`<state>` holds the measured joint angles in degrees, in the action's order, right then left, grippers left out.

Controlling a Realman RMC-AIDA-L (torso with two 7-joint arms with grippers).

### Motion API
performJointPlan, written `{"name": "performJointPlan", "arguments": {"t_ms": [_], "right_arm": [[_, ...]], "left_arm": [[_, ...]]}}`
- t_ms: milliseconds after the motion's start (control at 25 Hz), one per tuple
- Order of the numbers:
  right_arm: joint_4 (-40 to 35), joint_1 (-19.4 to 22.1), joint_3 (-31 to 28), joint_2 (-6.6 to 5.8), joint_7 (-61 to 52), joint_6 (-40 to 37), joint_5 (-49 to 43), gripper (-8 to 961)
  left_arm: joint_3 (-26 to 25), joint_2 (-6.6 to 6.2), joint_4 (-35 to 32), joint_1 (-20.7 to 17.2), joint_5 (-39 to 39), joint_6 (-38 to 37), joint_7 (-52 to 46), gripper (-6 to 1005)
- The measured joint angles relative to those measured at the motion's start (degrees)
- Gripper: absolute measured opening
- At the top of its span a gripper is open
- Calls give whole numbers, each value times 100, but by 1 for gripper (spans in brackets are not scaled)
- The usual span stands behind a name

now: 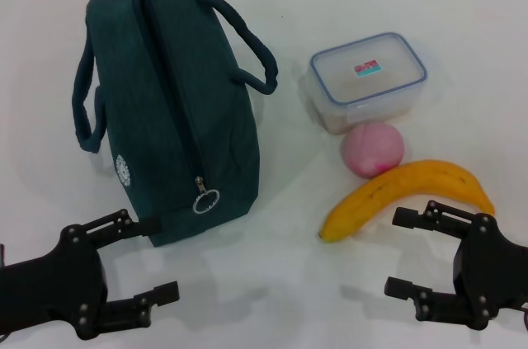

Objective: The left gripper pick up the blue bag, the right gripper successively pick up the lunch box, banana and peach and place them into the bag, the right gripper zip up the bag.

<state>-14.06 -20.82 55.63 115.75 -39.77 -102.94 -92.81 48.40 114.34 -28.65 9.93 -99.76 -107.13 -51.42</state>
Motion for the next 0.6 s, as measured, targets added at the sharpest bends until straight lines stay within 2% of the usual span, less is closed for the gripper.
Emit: {"name": "performJointPlan", "arguments": {"t_ms": [440, 600], "right_arm": [[32, 9, -2, 0, 2, -6, 0, 775], [50, 14, -38, -5, 2, -7, 0, 775]], "left_arm": [[-18, 0, 0, -8, 0, 0, -23, 830], [-144, 0, 0, 7, 90, -105, -620, 830]]}}
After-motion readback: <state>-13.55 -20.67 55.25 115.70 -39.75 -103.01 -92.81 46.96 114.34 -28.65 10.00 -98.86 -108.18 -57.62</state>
